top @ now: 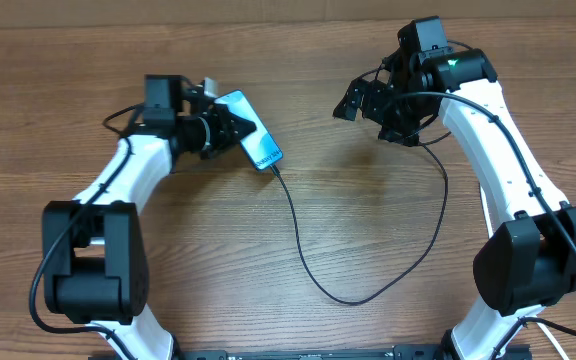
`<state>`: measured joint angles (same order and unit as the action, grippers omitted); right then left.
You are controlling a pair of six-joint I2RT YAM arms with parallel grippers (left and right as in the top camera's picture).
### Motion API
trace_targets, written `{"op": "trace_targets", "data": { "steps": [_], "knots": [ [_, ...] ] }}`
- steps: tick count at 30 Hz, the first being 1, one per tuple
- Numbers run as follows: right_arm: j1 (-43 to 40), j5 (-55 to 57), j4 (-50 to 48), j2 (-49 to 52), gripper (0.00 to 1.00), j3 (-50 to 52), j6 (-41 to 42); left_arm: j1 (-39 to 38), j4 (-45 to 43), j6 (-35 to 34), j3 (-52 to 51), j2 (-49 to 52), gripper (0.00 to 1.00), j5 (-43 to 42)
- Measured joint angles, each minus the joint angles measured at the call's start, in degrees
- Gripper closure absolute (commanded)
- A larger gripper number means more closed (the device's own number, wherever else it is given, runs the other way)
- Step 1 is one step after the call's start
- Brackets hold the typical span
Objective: Plug charger to phone and switch on socket
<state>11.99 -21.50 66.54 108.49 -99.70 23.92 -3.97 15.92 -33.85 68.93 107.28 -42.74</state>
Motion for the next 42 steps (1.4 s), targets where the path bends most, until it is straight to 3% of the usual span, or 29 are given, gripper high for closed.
{"op": "trace_targets", "data": {
  "steps": [5,9,21,31,42],
  "knots": [
    [0.0,0.57,0.13,0.0,0.0,0.0,0.02,-3.63,-1.75,0.81,0.0,0.0,0.96,5.16],
    [0.0,0.79,0.55,0.0,0.0,0.0,0.02,-3.87,-5.38,-2.58,-0.02,0.22,0.96,5.44],
    [0.0,0.76,0.79,0.0,0.0,0.74,0.02,-3.54,-22.4,-13.0,-0.02,15.52,0.96,-12.04],
    [0.0,0.57,0.59,0.0,0.0,0.76,0.02,-3.54,-23.04,-14.1,-0.02,16.81,0.96,-13.38],
    [0.0,-0.76,0.61,0.0,0.0,0.76,0.02,-3.54,-19.82,-14.23,-0.02,17.84,0.96,-8.35]
  ]
}}
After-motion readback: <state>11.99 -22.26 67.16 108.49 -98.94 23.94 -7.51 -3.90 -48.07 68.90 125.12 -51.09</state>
